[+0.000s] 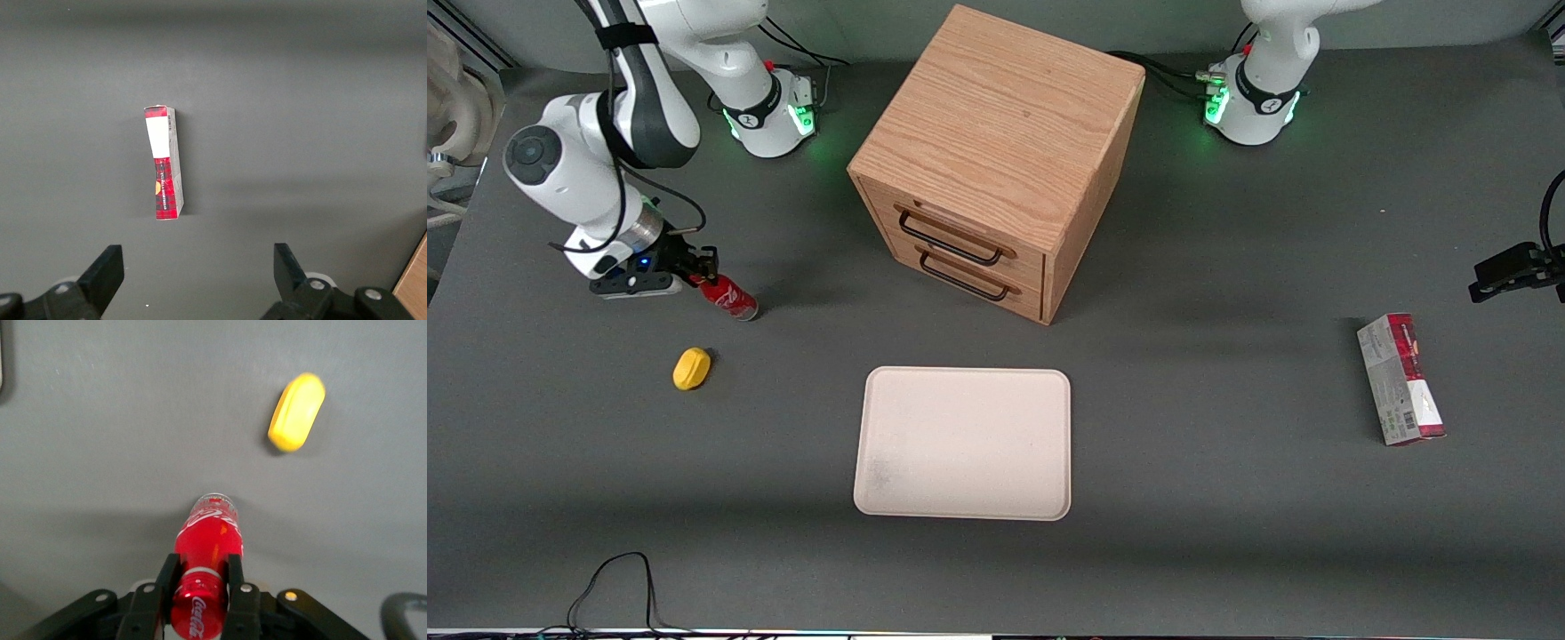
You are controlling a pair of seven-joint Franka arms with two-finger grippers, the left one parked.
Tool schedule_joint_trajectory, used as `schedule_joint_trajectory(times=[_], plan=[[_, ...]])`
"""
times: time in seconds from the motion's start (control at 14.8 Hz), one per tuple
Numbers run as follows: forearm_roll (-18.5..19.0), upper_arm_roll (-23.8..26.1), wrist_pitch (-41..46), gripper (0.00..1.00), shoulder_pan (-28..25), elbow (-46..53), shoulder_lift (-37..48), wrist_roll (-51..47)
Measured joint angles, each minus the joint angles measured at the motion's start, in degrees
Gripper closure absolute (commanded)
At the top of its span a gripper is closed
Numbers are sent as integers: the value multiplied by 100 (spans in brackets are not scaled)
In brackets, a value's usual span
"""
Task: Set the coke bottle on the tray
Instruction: 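Lift the bottle and carry it toward the cream tray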
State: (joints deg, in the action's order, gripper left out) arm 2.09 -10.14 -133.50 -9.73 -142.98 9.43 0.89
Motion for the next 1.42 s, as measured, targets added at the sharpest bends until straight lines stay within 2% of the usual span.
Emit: schedule_joint_trajectory(times=[0.27, 0.47, 0.74, 1.08, 1.28, 1.42], plan=[[-14, 307, 1252, 100, -4, 1595, -484, -217], [-70, 574, 2407, 100, -21, 3311, -1175, -540], [-303, 747, 3353, 100, -28, 5407, -2090, -1000], [-288, 1481, 3843, 100, -71, 7461, -3112, -2169], [-59, 1960, 3824, 100, -139, 7838, -3666, -2717], [126, 2046, 3483, 100, -319, 7874, -4071, -3067]])
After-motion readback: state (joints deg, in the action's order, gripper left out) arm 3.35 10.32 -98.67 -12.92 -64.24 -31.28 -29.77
